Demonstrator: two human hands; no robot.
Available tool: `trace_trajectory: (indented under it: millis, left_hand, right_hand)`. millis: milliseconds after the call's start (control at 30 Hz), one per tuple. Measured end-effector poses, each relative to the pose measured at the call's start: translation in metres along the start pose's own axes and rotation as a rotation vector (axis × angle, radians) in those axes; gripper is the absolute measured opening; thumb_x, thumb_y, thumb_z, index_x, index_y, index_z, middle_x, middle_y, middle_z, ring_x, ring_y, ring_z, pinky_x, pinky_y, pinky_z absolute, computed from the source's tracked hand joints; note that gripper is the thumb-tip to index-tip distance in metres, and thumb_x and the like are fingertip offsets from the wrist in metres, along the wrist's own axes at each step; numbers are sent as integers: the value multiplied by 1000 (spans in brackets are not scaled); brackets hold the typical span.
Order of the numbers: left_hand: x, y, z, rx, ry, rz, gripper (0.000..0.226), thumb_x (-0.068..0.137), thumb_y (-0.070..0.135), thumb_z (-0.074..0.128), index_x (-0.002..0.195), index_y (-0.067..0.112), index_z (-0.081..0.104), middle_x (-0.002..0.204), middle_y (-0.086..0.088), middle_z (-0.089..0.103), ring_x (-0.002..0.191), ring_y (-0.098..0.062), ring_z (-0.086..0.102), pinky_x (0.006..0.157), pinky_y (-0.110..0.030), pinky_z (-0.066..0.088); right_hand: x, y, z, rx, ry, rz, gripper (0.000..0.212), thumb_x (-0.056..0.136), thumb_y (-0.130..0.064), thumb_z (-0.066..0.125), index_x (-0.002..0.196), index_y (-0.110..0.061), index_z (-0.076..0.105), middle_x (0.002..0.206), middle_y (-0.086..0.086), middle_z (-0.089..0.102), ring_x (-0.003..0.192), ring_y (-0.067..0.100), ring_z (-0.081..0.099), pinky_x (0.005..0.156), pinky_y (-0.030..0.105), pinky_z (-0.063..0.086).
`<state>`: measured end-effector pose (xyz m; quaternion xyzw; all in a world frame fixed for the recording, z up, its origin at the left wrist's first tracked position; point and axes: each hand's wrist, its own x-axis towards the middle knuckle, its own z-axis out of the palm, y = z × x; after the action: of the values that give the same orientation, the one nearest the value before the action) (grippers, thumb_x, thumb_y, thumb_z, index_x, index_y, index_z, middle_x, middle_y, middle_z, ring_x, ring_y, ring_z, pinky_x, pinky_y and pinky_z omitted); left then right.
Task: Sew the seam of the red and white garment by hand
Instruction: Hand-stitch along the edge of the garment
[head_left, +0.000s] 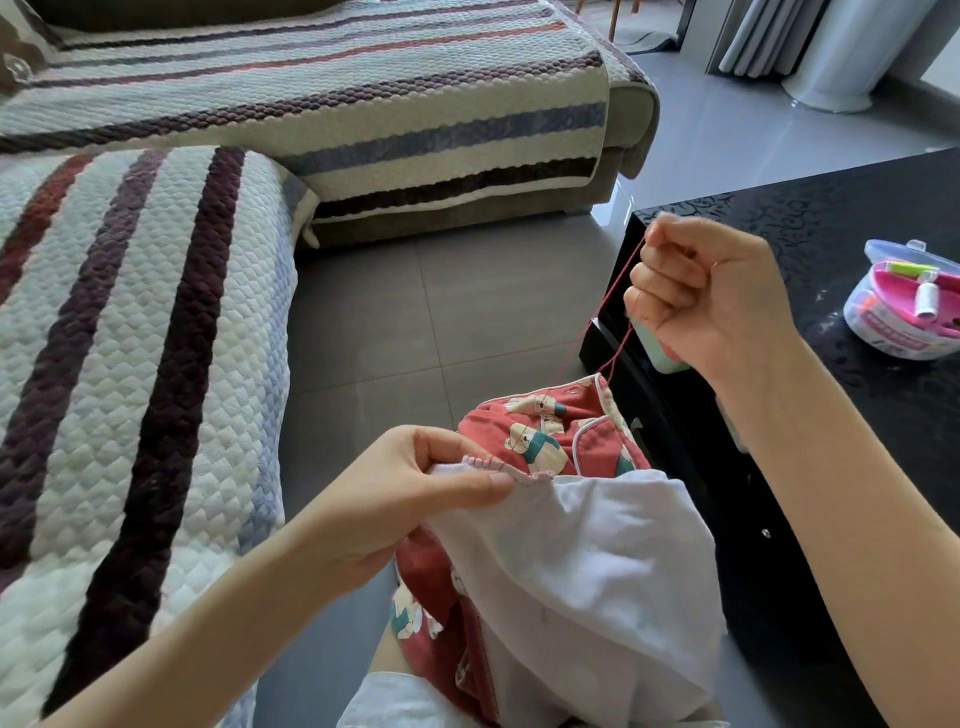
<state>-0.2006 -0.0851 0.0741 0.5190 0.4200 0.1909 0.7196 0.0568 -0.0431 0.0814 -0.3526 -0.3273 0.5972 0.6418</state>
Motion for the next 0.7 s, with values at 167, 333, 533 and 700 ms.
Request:
trace_trajectory:
  millis: [167,333,533,700]
  left_hand:
    - [0,0,0,-10,-28,-21,9,62,9,73,55,15,73,56,0,67,50,-6,62,48,-14,46]
    - [0,2,0,-21,-52,-28,12,63,10,71,51,14,70,53,2,64,47,-6,60,45,-13,44]
    - [-2,4,2,-64,-54,-47,21,64,7,69,44,14,66,47,4,61,41,-4,57,41,-12,41]
    - [-6,4,0,-27,-41,-61,31,64,-2,78,42,15,65,46,4,59,40,-3,55,40,-12,40]
  right_hand:
    - [11,0,-4,40,135,-4,34,86,-10,49,54,-14,60,40,-8,22,38,6,15,41,20,14]
    - [19,5,-8,87,226,11,40,92,-7,45,55,-11,59,40,-8,22,36,5,17,38,18,18]
    - [24,5,-12,74,295,-8,46,93,0,41,50,-12,54,39,-8,22,35,6,17,37,18,18]
    - [19,-7,-13,137,327,-47,27,78,0,51,53,-10,51,43,-6,21,40,8,14,41,19,17]
